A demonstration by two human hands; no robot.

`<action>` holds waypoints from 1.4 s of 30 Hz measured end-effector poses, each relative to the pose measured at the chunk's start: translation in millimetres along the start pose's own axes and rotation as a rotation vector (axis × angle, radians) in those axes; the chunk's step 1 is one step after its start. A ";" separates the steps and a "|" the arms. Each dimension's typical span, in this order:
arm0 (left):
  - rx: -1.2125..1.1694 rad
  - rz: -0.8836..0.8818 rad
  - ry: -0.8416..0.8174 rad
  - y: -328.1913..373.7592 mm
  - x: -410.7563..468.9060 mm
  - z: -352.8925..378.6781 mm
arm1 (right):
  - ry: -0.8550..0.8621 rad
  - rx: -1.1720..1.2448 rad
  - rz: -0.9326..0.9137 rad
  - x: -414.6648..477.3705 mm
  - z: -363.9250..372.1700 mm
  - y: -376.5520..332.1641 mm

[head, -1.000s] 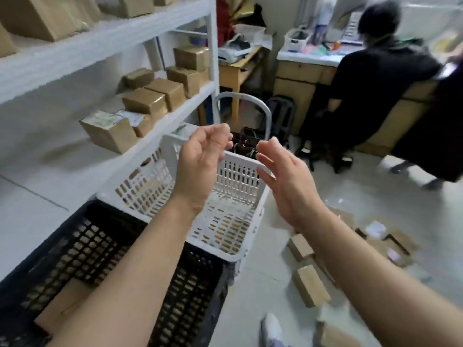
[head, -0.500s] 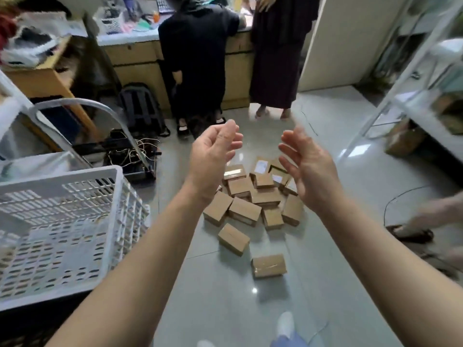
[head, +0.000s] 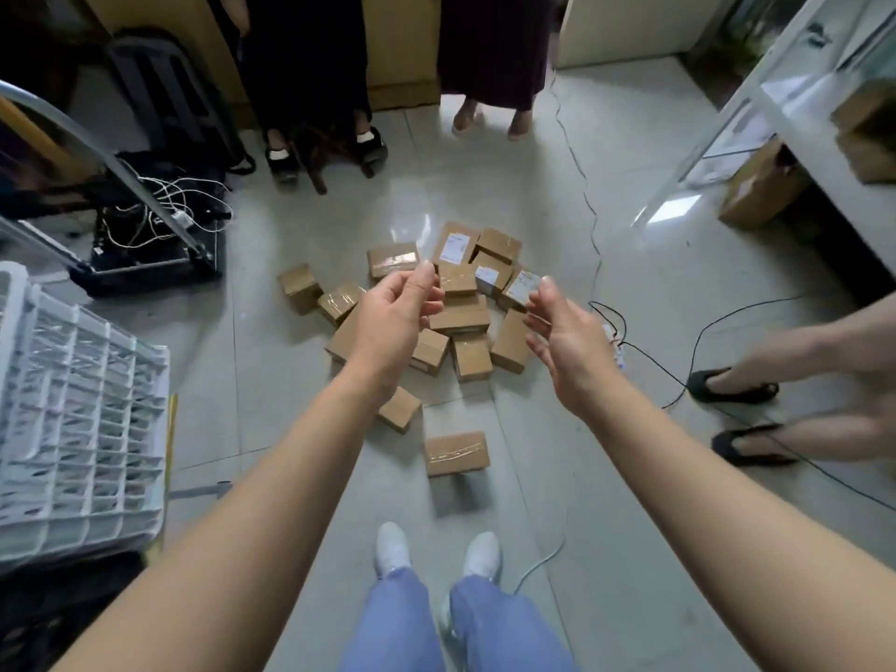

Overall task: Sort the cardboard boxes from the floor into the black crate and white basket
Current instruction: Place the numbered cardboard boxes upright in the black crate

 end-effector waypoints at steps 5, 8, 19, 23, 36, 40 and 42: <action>0.041 -0.167 0.023 -84.3 61.8 6.5 | 0.040 -0.129 0.115 41.6 -12.0 97.0; 0.074 -0.260 0.048 -143.1 96.8 6.3 | 0.040 -0.185 0.193 64.6 -18.5 166.8; 0.179 -0.696 0.168 -448.8 201.5 -14.2 | 0.101 -0.404 0.503 124.5 -73.5 469.2; 0.174 -0.825 0.197 -609.8 266.5 -2.3 | 0.071 -0.505 0.508 175.0 -103.8 628.6; 0.062 -0.956 0.138 -664.7 283.8 5.7 | -0.051 -0.526 0.675 174.8 -103.5 683.6; 0.075 -0.854 0.195 -607.0 268.3 6.6 | 0.020 -0.531 0.617 170.9 -98.7 618.3; 0.026 -0.831 0.197 -566.3 258.7 7.7 | 0.041 -0.529 0.593 172.1 -92.6 571.3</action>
Point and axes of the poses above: each hand's wrist, its own x-axis towards the middle knuckle, its own z-axis out of the palm, y = z × x, the point moved 6 cm from there along x, towards the middle knuckle, and after that the axes turned 11 degrees about -z, right-handed, at the moved point
